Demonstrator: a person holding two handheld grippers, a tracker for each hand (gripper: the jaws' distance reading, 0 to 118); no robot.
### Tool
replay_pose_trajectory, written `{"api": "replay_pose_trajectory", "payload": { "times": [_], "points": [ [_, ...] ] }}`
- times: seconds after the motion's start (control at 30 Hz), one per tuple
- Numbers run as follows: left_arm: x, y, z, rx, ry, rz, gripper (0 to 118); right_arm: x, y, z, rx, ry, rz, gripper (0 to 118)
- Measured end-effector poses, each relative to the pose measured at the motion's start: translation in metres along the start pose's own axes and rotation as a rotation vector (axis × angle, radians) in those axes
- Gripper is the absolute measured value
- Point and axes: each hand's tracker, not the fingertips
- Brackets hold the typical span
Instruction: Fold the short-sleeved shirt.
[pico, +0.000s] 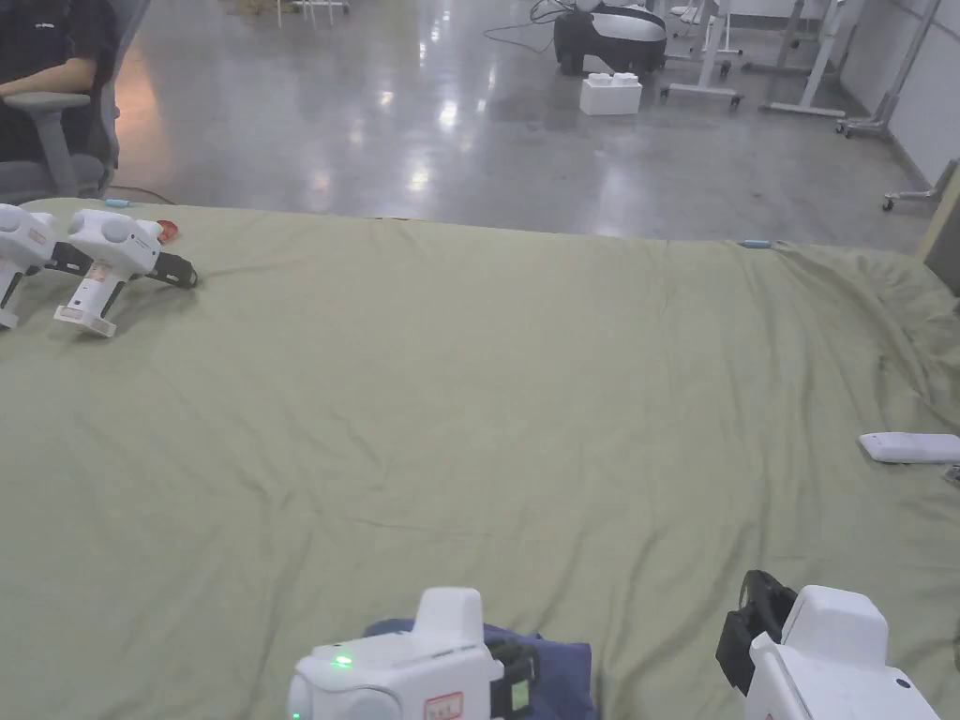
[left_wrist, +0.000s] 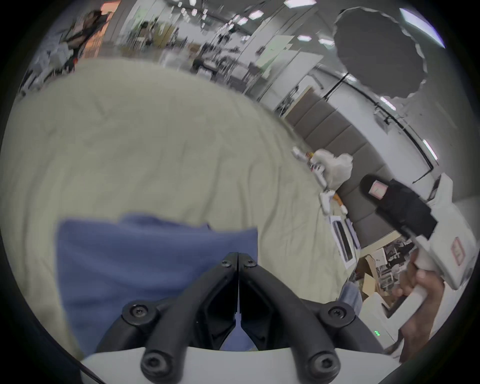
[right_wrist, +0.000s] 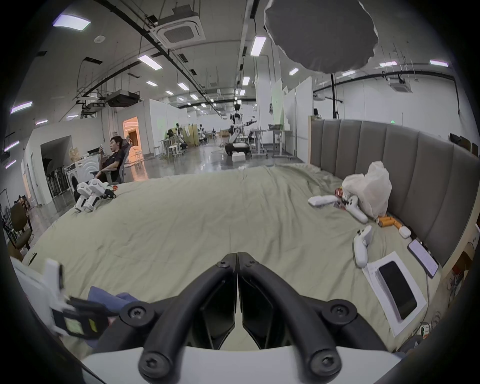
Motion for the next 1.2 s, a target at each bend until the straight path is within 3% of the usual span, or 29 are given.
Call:
{"api": "replay_pose_trajectory", "payload": {
  "times": [0.3,0.5,0.83,0.97,1.2],
  "points": [
    [0.009,0.047,0.071,0.527,0.438,-0.346,2,-0.035,0.035,0.0,0.215,-0.021,0.054,0],
    [0.008,0.052,0.09,0.758,0.614,-0.441,2,-0.048,0.055,0.0,0.308,-0.039,0.046,0],
    [-0.009,0.05,0.112,0.788,0.658,-0.363,2,-0.055,0.058,0.019,0.39,-0.042,0.096,0],
    [-0.022,0.038,0.117,0.739,0.652,-0.329,2,-0.072,0.018,0.018,0.236,0.037,0.092,0],
    [-0.055,0.004,0.123,0.592,0.629,-0.24,2,-0.119,-0.071,-0.009,-0.068,0.165,0.161,0]
  ]
}}
